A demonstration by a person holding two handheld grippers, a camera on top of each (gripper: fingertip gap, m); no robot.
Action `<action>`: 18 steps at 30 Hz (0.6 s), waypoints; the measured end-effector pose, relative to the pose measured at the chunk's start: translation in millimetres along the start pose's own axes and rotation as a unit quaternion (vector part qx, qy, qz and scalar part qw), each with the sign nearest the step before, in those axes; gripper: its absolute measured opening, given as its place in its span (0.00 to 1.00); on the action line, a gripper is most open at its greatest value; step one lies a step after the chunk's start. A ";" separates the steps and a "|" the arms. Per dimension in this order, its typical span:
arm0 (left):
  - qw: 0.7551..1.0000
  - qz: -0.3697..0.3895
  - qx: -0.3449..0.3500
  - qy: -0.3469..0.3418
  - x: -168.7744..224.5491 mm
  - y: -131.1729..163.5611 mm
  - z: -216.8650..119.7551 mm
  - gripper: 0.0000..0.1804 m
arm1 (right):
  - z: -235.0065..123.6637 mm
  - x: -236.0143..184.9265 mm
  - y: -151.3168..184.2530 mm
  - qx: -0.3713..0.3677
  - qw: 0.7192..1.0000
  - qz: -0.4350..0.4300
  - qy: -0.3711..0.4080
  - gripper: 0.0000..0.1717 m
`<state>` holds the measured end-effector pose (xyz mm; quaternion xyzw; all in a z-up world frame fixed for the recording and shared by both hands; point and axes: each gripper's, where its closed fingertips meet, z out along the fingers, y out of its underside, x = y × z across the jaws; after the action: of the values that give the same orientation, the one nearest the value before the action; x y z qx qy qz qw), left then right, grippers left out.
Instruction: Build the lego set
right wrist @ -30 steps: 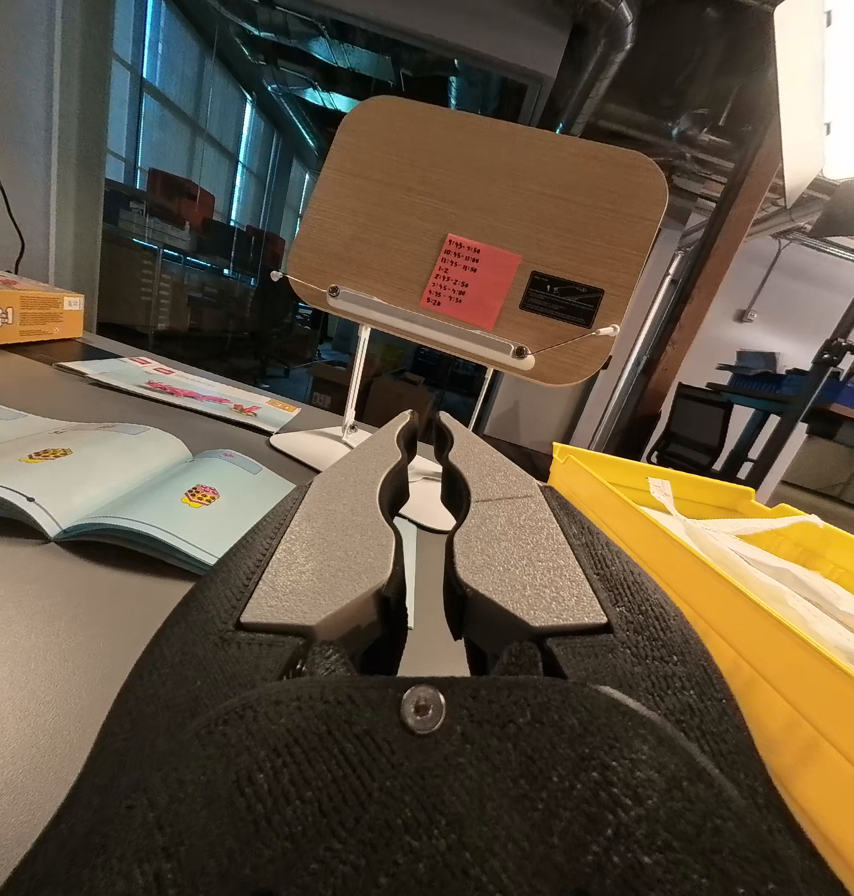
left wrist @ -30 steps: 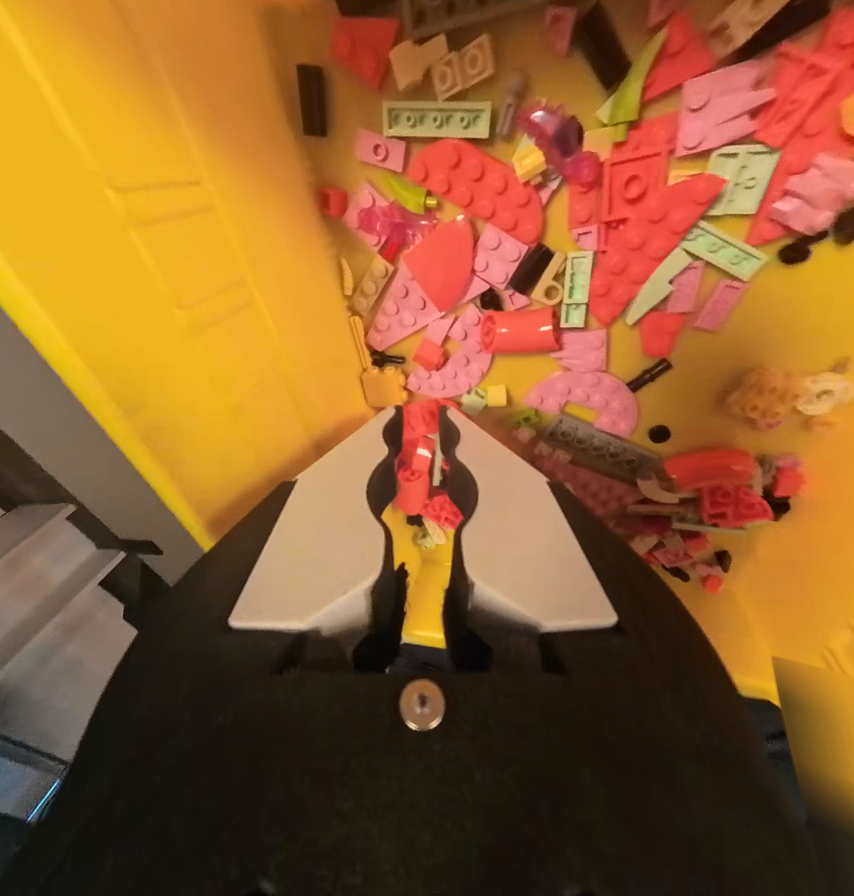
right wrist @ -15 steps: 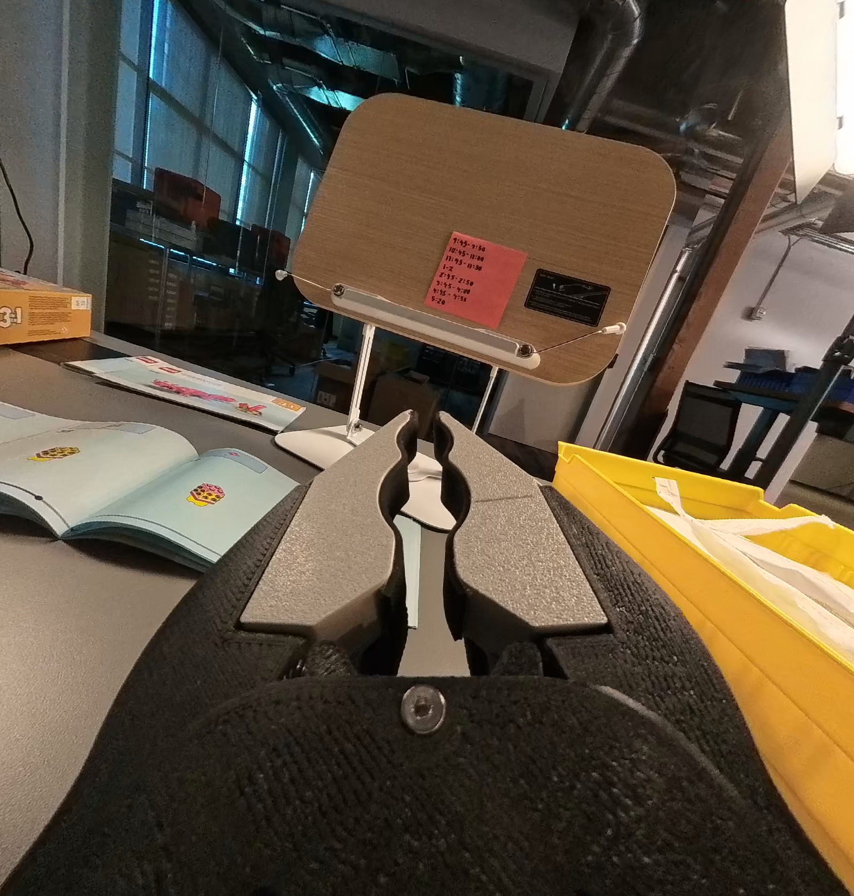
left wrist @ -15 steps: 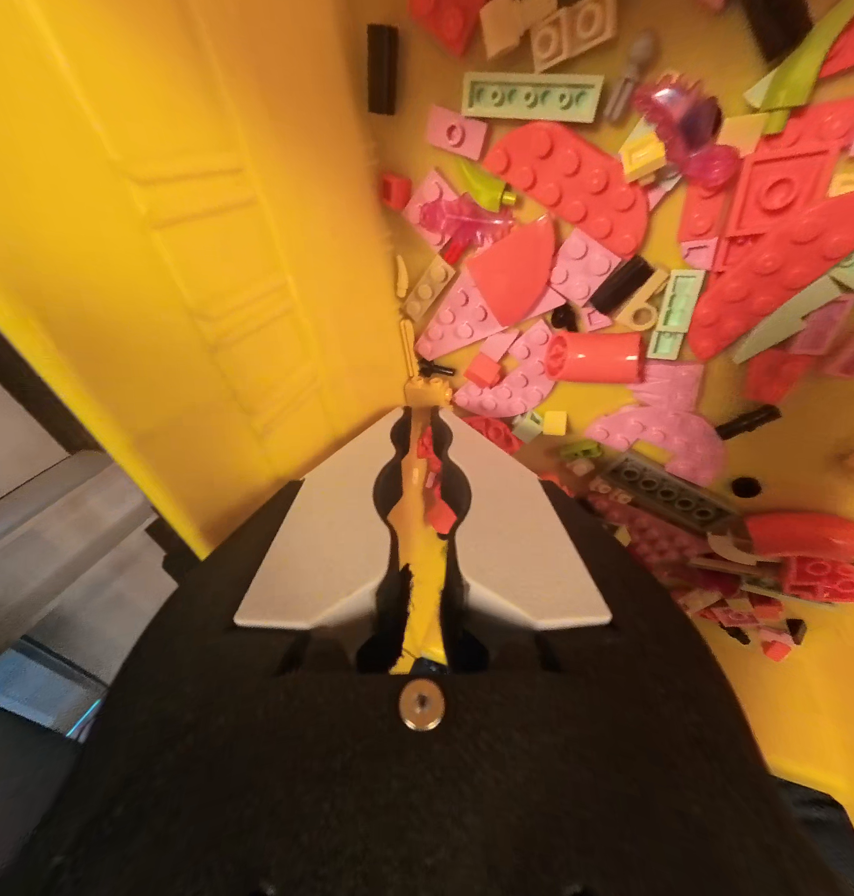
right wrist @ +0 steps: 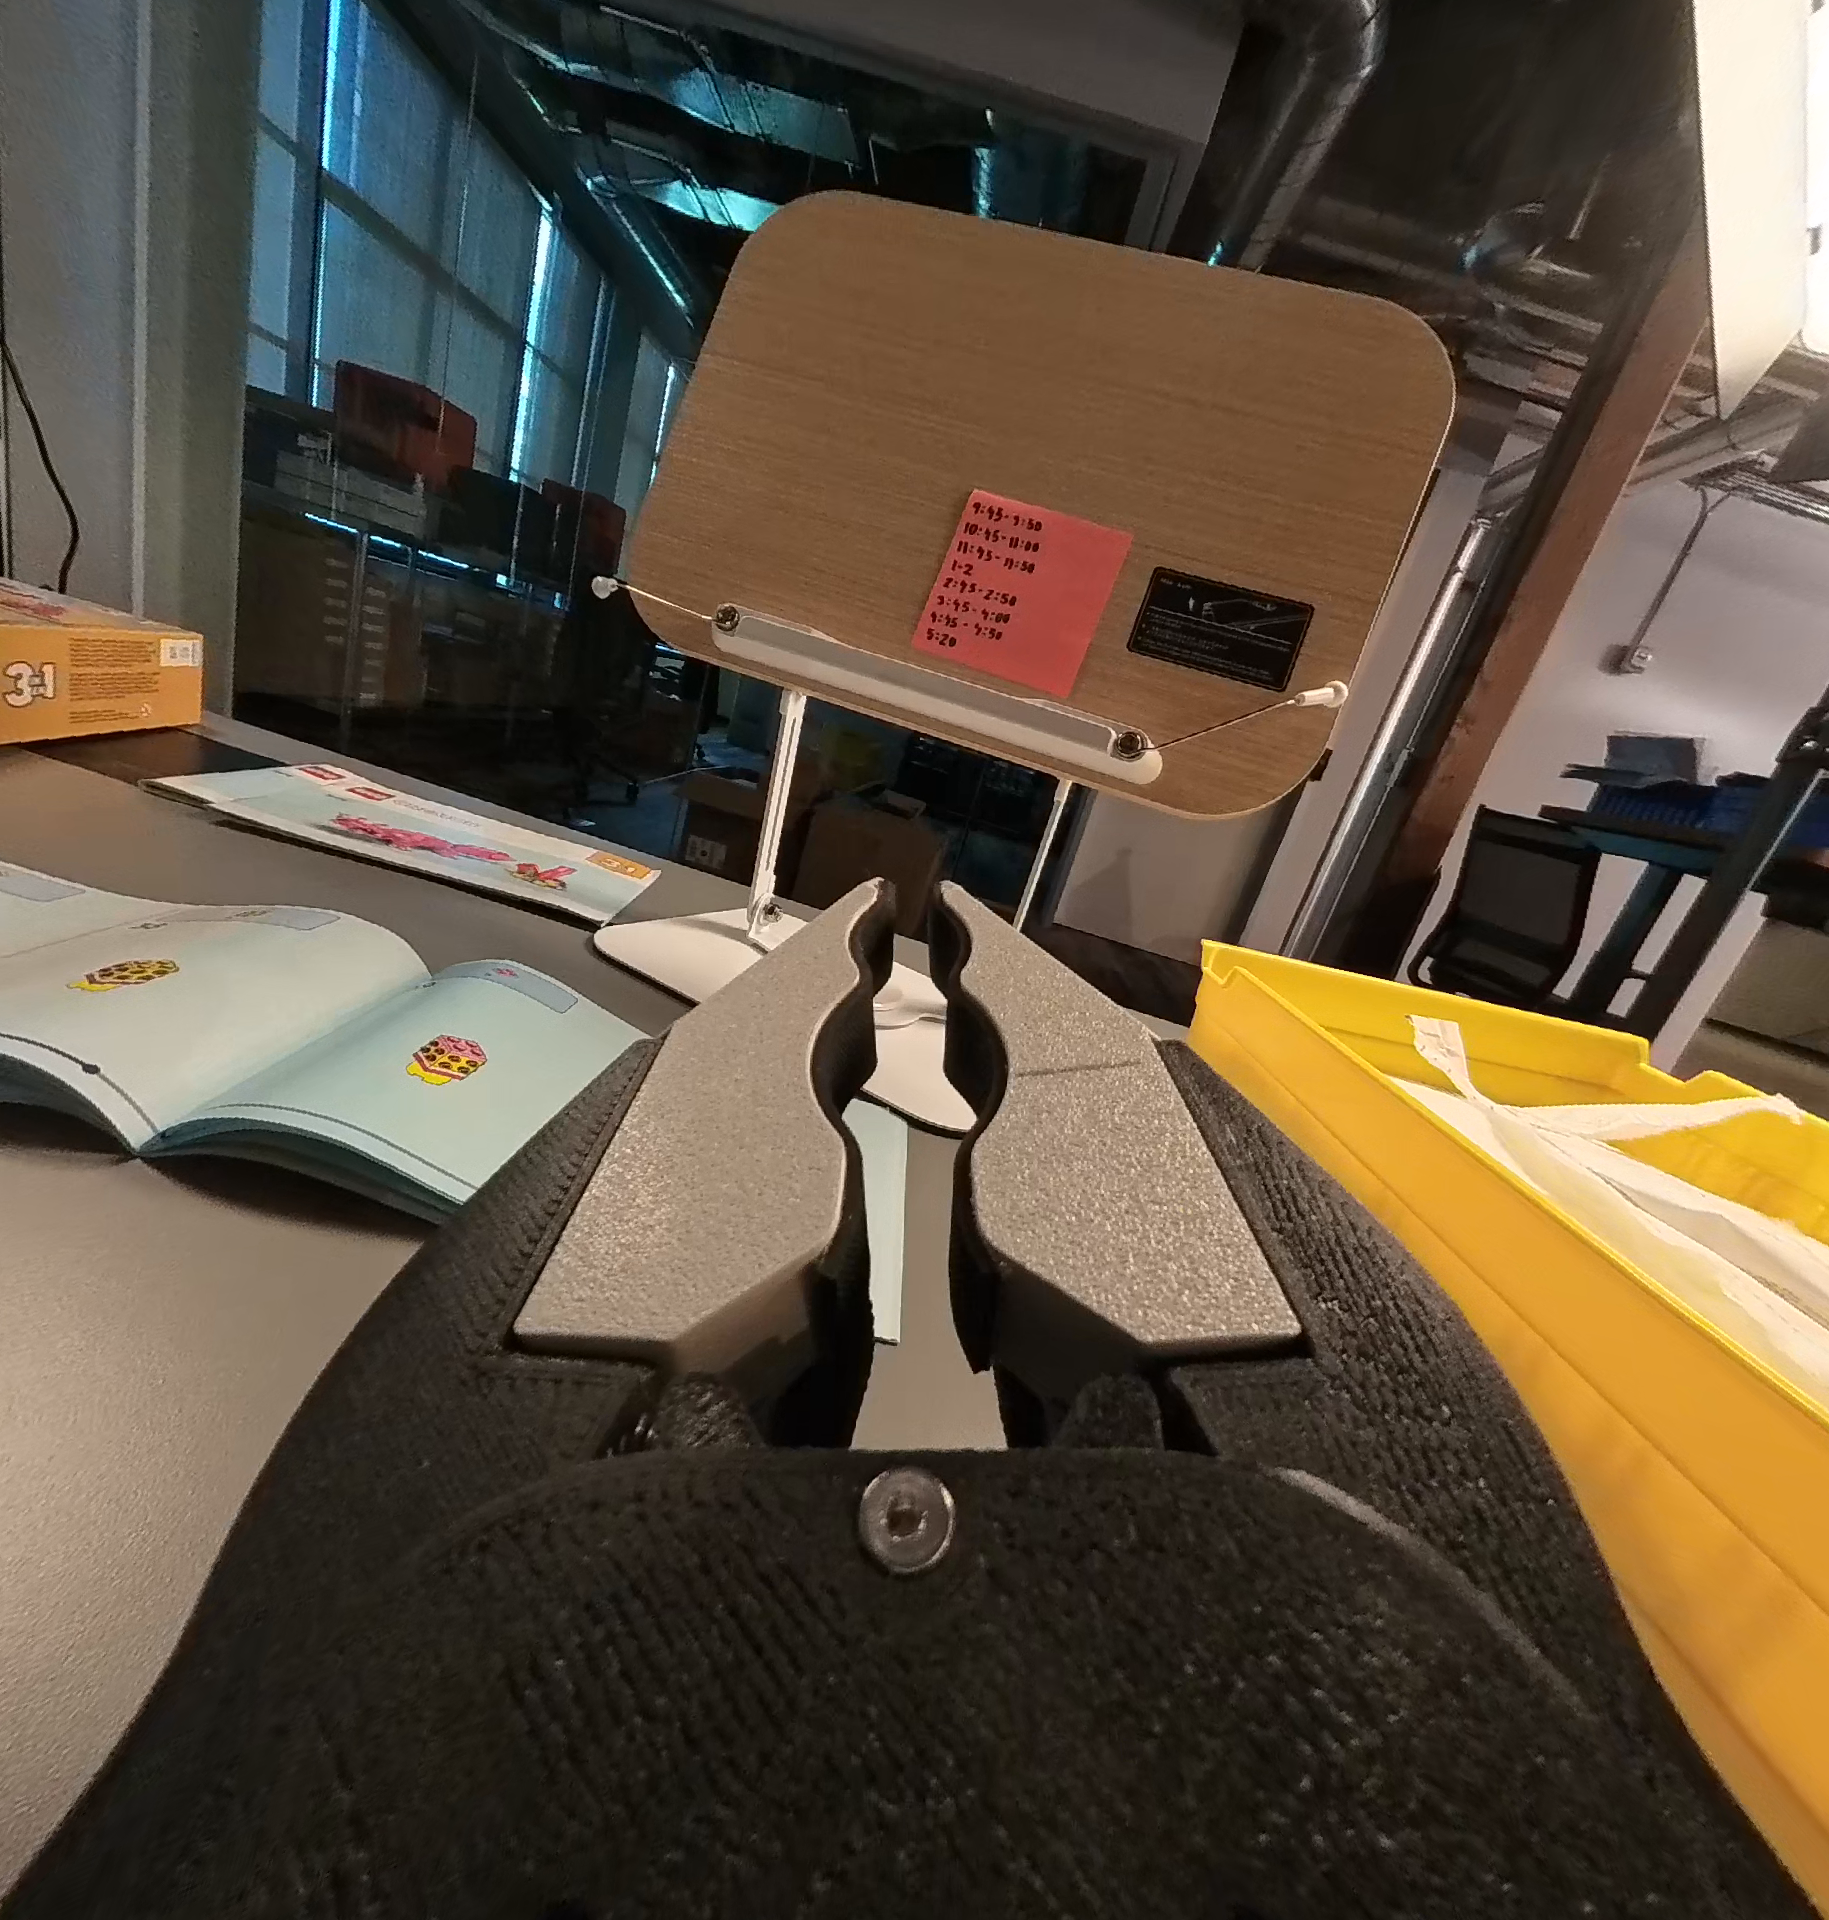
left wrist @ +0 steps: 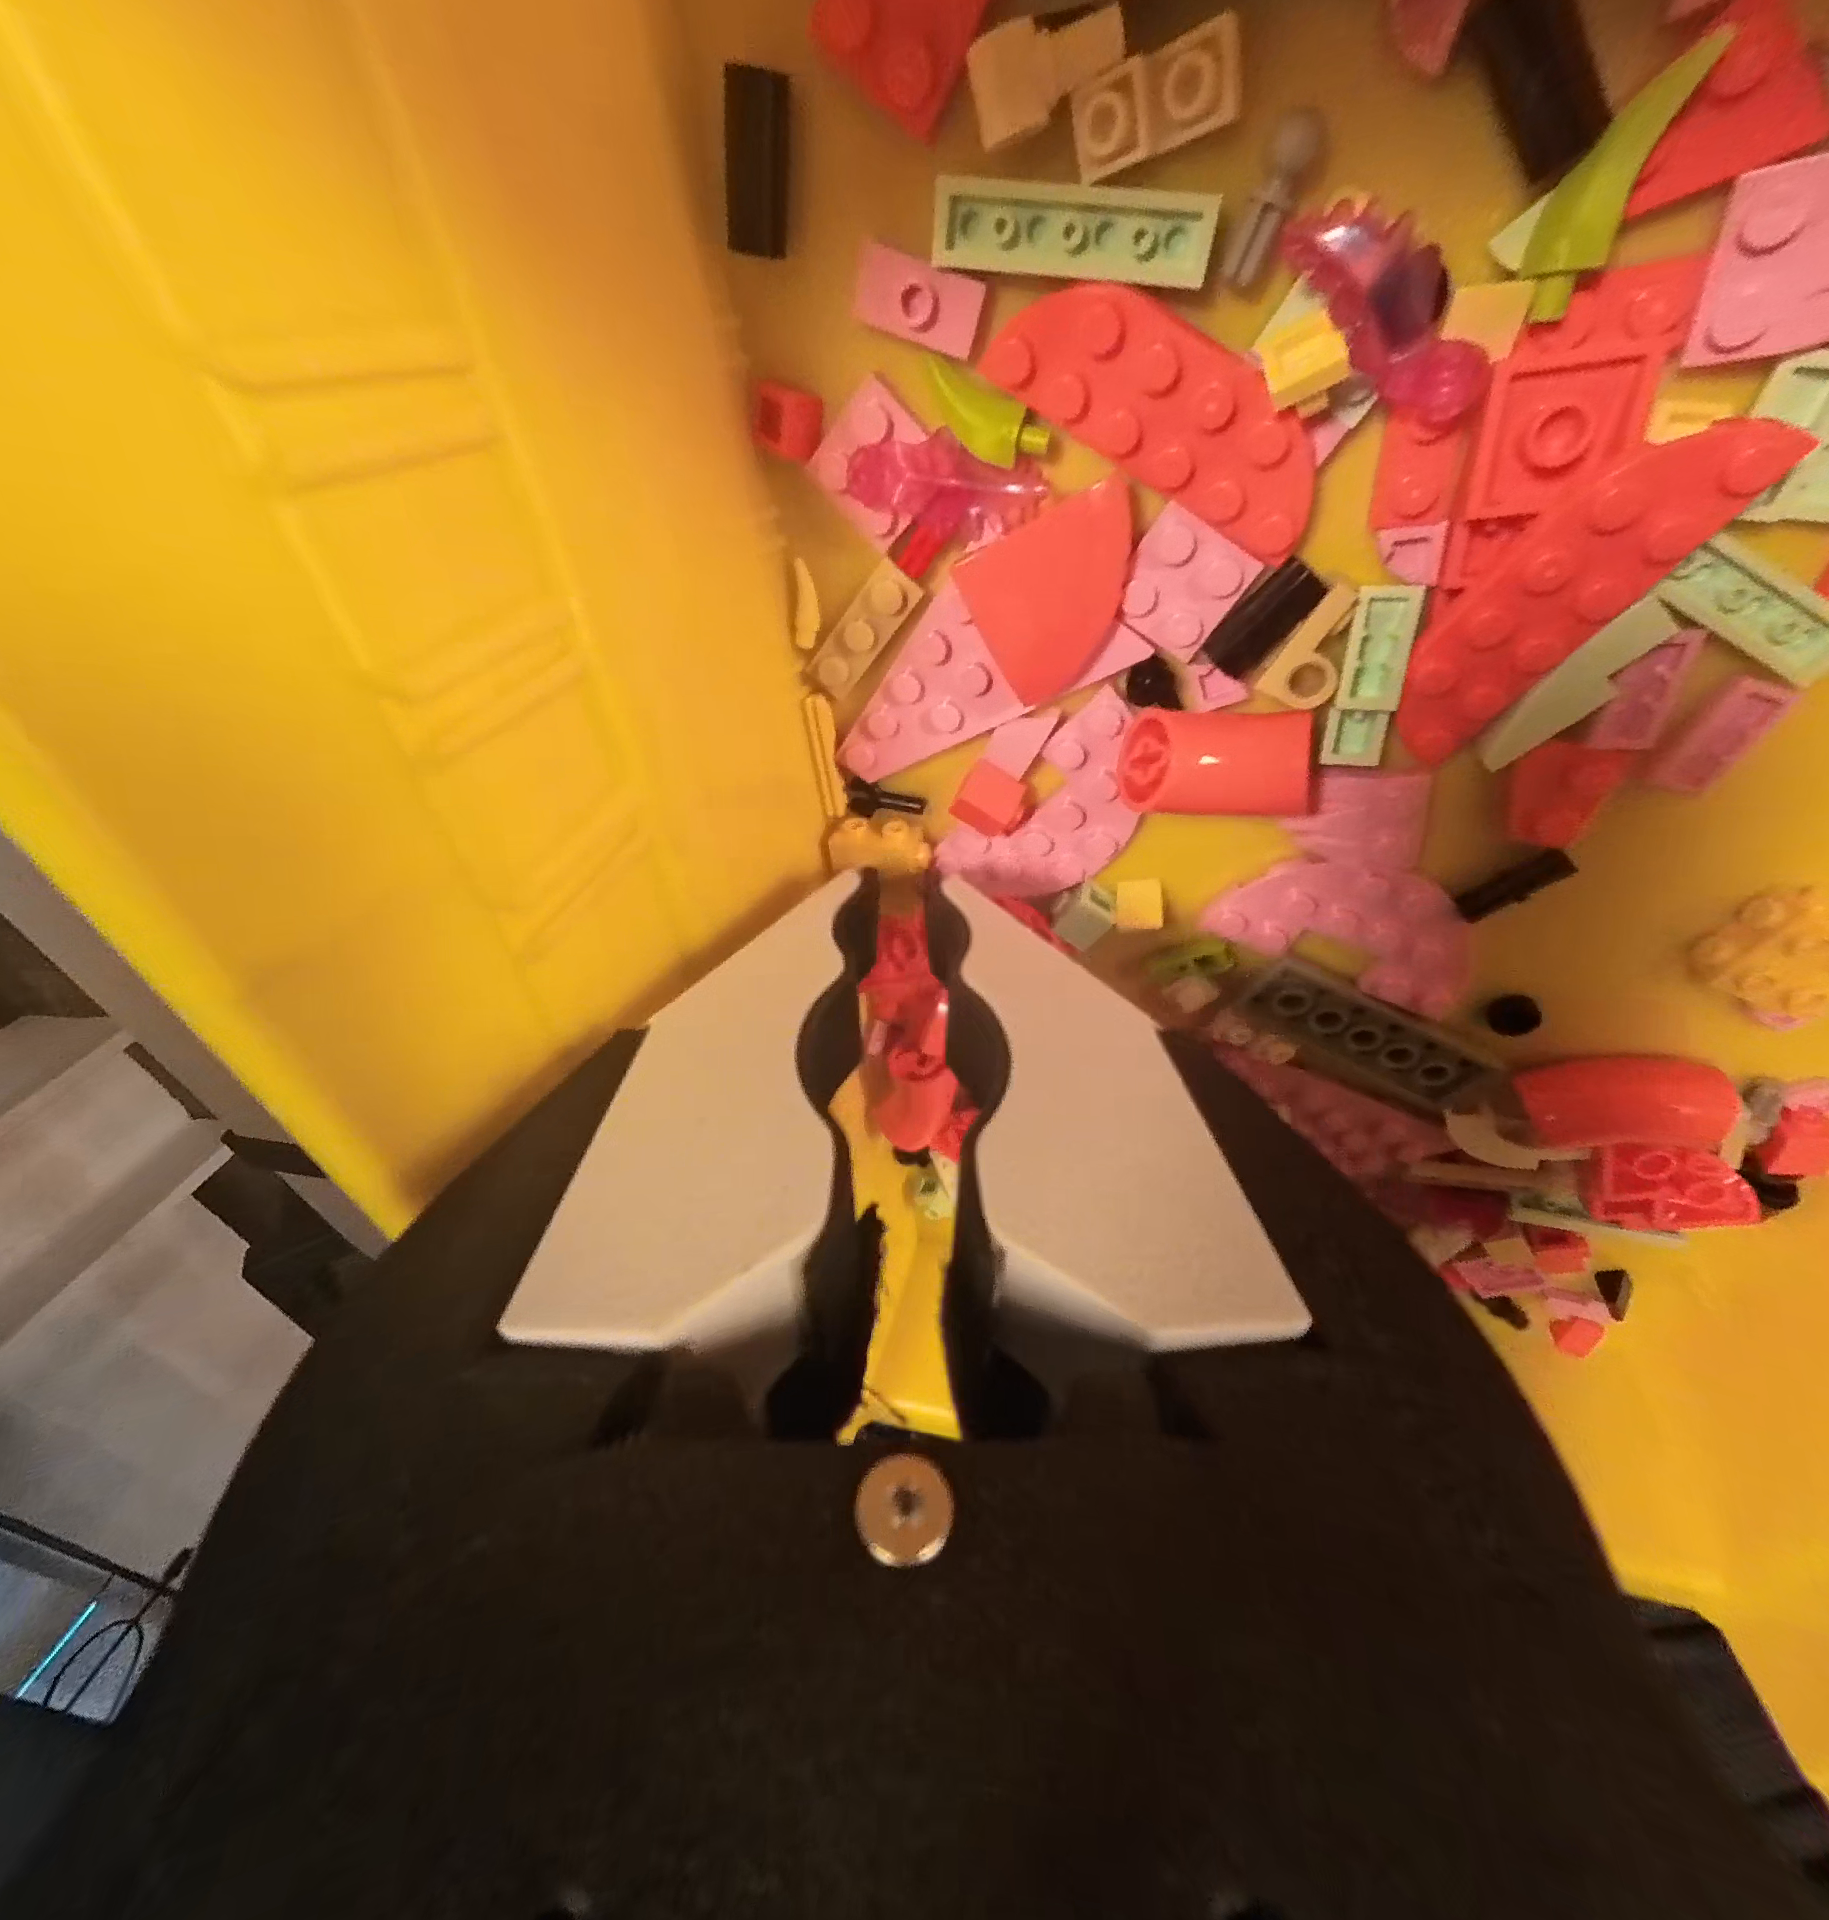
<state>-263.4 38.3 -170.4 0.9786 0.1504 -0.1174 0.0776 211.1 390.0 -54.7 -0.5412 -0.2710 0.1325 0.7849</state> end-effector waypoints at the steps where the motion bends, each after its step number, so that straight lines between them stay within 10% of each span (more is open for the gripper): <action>1: 1.000 0.000 -0.001 0.008 0.8 0.9 -0.5 0.02 | 0.0 0.1 0.1 0.000 1.000 0.000 0.000 0.02; 7: 0.998 -0.006 0.009 0.059 9.3 1.3 -3.1 0.05 | 0.4 -0.3 0.6 -0.001 1.000 0.001 -0.001 0.02; 18: 0.998 0.036 -0.008 -0.044 -2.5 4.0 3.3 0.10 | 0.8 -1.4 0.5 -0.001 1.000 -0.001 -0.004 0.02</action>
<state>-265.2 33.2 -172.5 0.9766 0.1122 -0.1563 0.0963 209.6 390.1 -55.4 -0.5416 -0.2747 0.1333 0.7833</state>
